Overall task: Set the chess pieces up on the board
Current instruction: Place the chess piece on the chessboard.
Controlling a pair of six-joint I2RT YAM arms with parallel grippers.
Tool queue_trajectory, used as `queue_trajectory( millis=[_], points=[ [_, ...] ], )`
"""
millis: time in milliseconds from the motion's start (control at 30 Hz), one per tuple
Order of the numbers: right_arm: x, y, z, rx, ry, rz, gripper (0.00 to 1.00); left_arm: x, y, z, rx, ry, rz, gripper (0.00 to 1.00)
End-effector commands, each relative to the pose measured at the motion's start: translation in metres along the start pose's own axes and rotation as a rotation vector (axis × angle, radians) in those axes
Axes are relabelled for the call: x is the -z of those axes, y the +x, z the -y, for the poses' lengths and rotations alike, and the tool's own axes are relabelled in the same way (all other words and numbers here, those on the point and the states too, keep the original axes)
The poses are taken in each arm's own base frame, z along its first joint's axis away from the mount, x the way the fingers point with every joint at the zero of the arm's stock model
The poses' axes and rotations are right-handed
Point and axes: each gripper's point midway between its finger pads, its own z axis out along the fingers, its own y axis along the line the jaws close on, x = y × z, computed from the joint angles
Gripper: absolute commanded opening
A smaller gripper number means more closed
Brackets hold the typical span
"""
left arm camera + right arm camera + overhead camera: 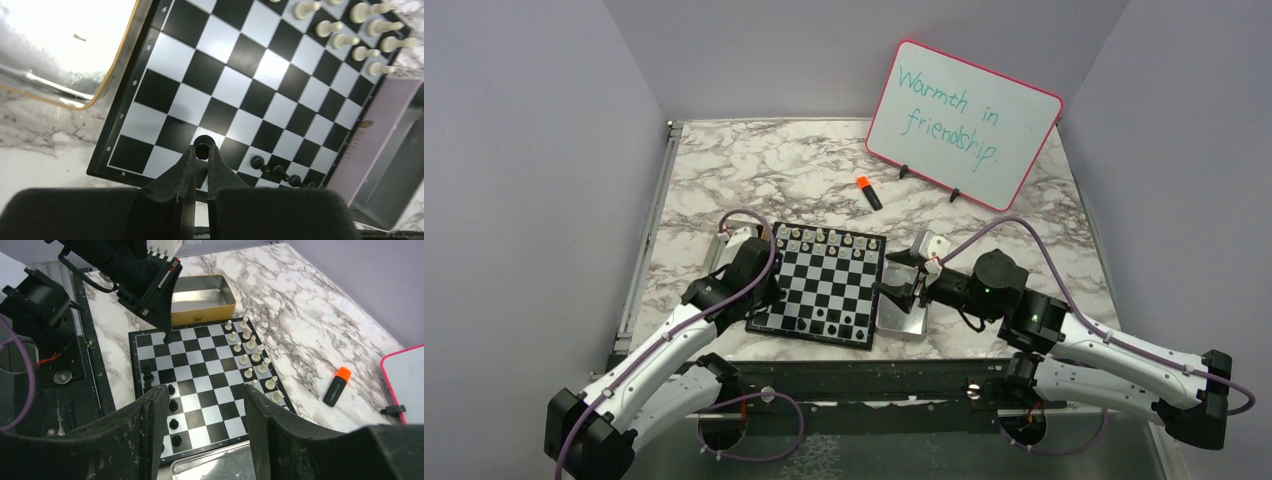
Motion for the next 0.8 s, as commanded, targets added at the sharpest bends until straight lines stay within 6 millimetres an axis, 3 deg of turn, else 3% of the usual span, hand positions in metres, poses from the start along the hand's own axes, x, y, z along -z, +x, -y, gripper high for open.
queue_trajectory(
  millis=[0, 167, 367, 767],
  points=[
    [-0.002, 0.011, 0.000, -0.046, 0.021, -0.019, 0.61, -0.006, 0.011, -0.024, 0.070, -0.111, 0.001, 0.00],
    [-0.003, 0.012, -0.004, -0.056, 0.003, -0.008, 0.61, -0.006, 0.009, -0.041, 0.130, -0.210, 0.032, 0.00],
    [-0.001, 0.015, -0.011, -0.043, -0.042, -0.020, 0.61, -0.010, 0.026, -0.062, 0.210, -0.306, 0.006, 0.00],
    [0.000, 0.025, -0.016, -0.052, -0.057, -0.050, 0.62, -0.007, 0.033, -0.077, 0.220, -0.406, -0.015, 0.00]
  ],
)
